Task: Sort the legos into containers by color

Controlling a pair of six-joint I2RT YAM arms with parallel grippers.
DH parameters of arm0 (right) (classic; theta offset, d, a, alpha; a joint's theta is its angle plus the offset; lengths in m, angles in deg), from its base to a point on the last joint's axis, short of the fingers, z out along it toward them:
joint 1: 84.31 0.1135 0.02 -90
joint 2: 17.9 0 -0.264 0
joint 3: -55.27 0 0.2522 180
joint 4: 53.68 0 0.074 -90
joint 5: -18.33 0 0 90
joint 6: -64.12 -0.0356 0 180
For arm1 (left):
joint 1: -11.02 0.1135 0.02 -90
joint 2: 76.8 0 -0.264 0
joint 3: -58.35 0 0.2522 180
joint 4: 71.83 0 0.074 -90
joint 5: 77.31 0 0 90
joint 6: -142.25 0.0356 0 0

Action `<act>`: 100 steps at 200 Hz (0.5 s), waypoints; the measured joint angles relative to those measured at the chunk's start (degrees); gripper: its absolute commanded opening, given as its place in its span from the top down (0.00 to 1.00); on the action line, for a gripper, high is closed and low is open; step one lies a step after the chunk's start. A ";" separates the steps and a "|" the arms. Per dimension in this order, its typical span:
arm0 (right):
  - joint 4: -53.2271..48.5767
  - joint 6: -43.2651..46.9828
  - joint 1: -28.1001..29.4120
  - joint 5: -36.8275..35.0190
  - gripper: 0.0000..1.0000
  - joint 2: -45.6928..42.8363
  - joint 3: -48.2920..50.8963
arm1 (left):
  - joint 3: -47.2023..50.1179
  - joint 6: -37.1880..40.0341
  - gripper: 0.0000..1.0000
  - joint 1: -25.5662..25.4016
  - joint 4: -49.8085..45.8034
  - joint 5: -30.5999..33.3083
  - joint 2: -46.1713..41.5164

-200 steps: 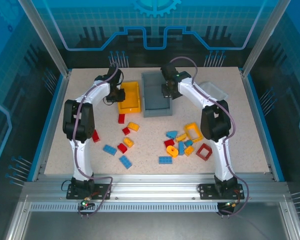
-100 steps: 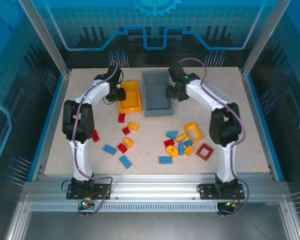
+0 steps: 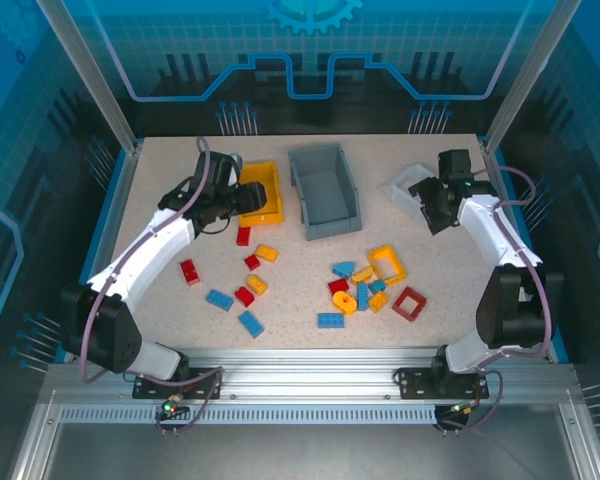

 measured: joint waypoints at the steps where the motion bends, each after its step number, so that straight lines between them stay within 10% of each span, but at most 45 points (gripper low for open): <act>1: 0.07 -0.20 -0.02 0.07 0.19 0.04 0.09 | 0.15 -0.09 0.41 -0.04 0.04 0.00 -0.07; 100: 9.57 -26.73 -2.69 6.43 0.19 14.27 -1.79 | 9.79 -5.79 0.42 -14.45 4.98 -0.87 -7.37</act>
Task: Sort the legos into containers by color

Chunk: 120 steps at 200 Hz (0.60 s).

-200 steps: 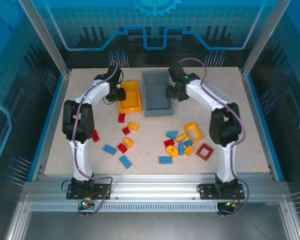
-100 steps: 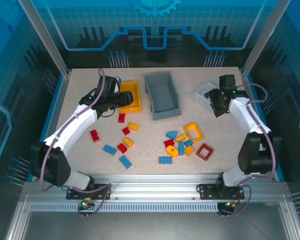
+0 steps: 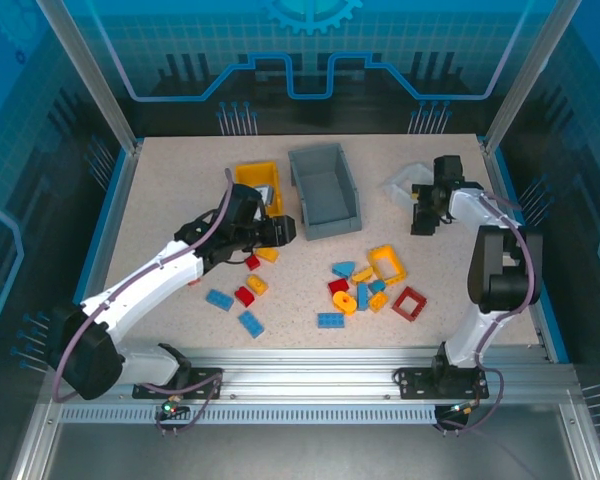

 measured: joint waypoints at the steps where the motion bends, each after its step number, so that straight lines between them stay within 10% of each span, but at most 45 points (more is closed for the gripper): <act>1: 0.07 -0.15 0.00 -0.02 0.19 0.15 -0.24 | 0.02 0.00 0.41 -0.07 0.00 0.02 0.02; 120: -0.39 0.42 -0.33 0.26 0.36 6.47 -10.80 | 0.61 -0.04 0.42 -4.87 0.17 1.57 0.02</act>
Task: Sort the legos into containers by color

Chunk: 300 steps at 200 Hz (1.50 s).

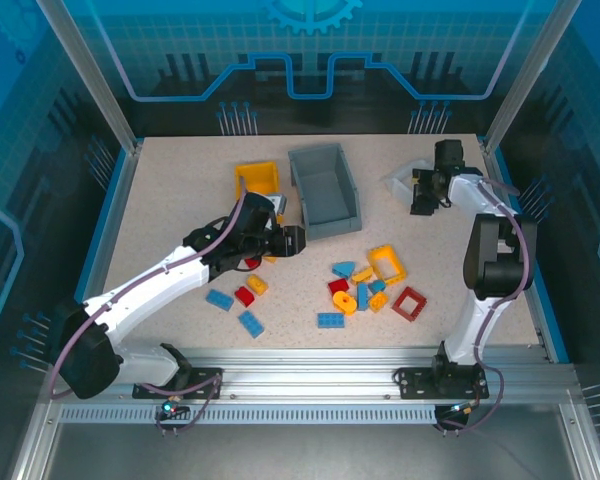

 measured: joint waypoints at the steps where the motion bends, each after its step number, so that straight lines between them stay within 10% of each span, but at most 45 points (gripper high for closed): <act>1: -0.02 0.04 -0.02 0.00 0.36 0.07 -0.09 | 0.00 0.00 0.42 -0.02 0.00 0.00 0.00; 109: -9.86 8.02 -0.76 -2.32 1.00 3.85 -4.11 | -0.44 0.02 0.40 -0.13 -0.24 1.03 -1.29; 221: -21.49 66.51 -1.40 -3.76 1.00 11.56 -22.93 | -0.76 -1.95 0.40 -0.31 -1.57 -6.69 -4.90; 300: -36.44 81.35 5.33 4.22 1.00 28.41 -49.42 | -0.22 -1.07 0.40 -0.07 -5.84 -5.14 -5.86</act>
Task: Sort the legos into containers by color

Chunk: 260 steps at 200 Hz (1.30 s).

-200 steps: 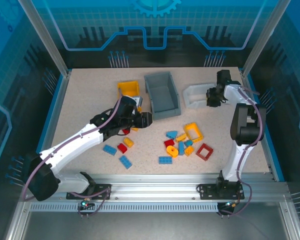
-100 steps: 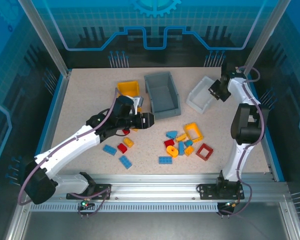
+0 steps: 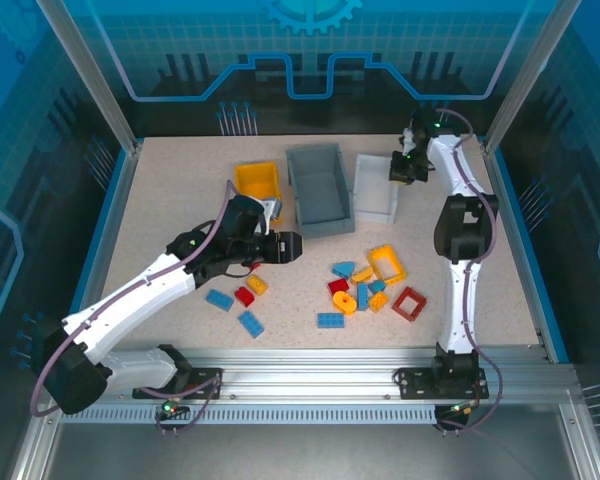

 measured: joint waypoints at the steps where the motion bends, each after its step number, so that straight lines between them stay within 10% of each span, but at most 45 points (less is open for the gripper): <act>1: -0.11 0.00 0.11 0.07 1.00 0.07 -0.07 | 0.02 0.00 0.40 0.02 -0.02 0.00 -0.02; 71: -2.21 -1.88 4.74 2.14 1.00 1.75 -1.97 | 1.01 0.00 0.40 0.66 -0.94 0.63 -0.37; 157: 0.13 -3.67 4.61 0.04 0.51 -1.68 5.27 | 1.20 -0.04 0.39 0.70 -3.04 2.62 -2.49; 203: 4.68 -3.82 4.70 -2.99 0.49 -21.03 16.35 | 1.20 -0.46 0.39 0.76 -4.46 3.45 -4.85; 260: 13.68 -4.37 6.91 -7.61 0.53 -51.49 52.35 | 3.34 -3.52 0.39 0.20 -2.75 -0.17 -9.88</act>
